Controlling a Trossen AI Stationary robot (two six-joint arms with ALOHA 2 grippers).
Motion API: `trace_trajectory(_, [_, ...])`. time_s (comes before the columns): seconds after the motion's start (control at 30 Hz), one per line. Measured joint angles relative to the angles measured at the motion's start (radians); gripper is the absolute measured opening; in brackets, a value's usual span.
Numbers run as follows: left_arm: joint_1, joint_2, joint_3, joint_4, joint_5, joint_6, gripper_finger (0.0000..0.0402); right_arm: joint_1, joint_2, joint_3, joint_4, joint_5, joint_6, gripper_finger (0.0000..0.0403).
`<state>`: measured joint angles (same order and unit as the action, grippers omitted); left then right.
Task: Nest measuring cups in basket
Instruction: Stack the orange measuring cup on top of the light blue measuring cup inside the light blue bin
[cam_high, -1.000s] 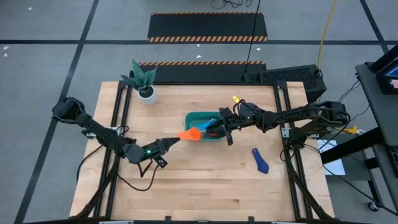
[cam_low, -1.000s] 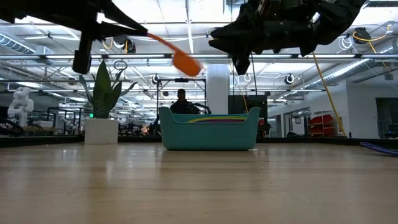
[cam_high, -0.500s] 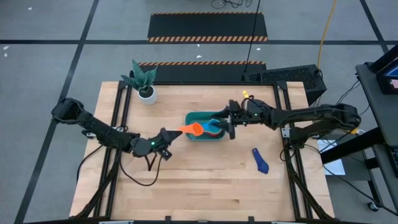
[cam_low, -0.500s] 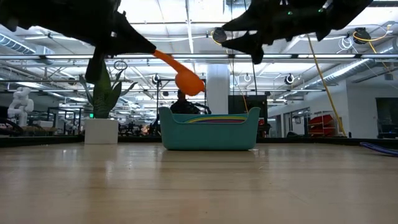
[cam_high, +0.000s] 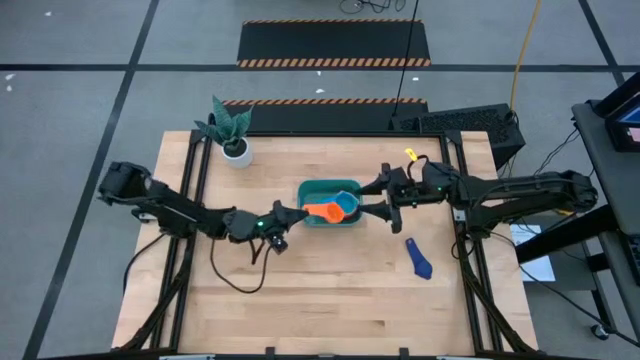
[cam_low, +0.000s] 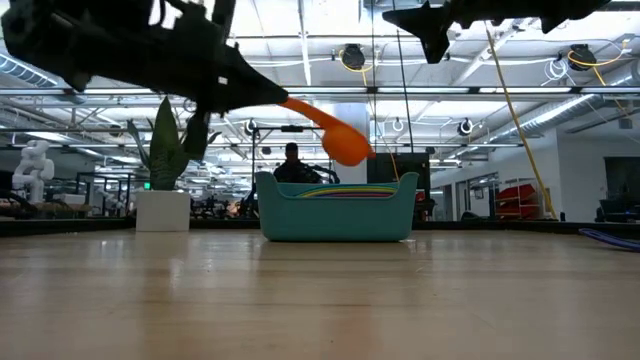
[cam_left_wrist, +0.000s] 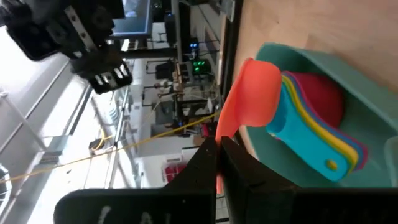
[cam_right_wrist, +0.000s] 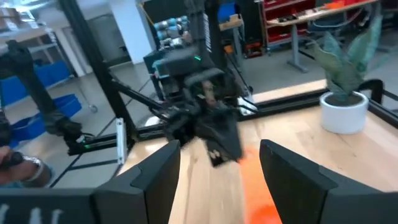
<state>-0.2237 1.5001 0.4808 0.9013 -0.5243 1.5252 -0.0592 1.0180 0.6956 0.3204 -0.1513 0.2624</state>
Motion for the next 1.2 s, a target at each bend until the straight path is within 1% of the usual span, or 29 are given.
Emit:
trace_trajectory(0.17, [0.036,0.093,0.0,0.181,0.008,0.064,0.0006,0.009,-0.004,0.0,-0.003,0.002,-0.025,0.0215])
trace_trajectory(0.23, [0.061,0.117,0.0,0.224,0.036,0.064,0.0004,0.009,-0.004,0.0,-0.004,0.002,-0.024,0.0215])
trace_trajectory(0.33, [0.107,0.149,0.0,0.223,0.111,0.024,0.0004,0.009,-0.004,0.0,-0.003,0.002,-0.024,0.0215])
trace_trajectory(0.5, [0.164,0.191,0.0,0.233,0.12,-0.01,0.001,0.009,-0.004,0.0,-0.002,0.002,-0.024,0.0215])
trace_trajectory(0.67, [0.185,0.193,0.0,0.265,0.185,-0.033,0.0005,0.009,-0.004,0.0,-0.004,0.002,-0.041,0.0215])
trace_trajectory(0.87, [0.213,0.193,0.0,0.253,0.262,-0.089,0.0014,0.009,-0.004,0.0,-0.004,0.002,-0.042,0.0215])
trace_trajectory(1.07, [0.22,0.194,0.0,0.248,0.299,-0.097,0.0005,0.009,-0.004,0.0,-0.004,0.002,-0.043,0.0215])
trace_trajectory(1.2, [0.243,0.194,0.0,0.243,0.318,-0.145,0.0025,0.009,-0.003,0.0,-0.004,0.002,-0.047,0.0215])
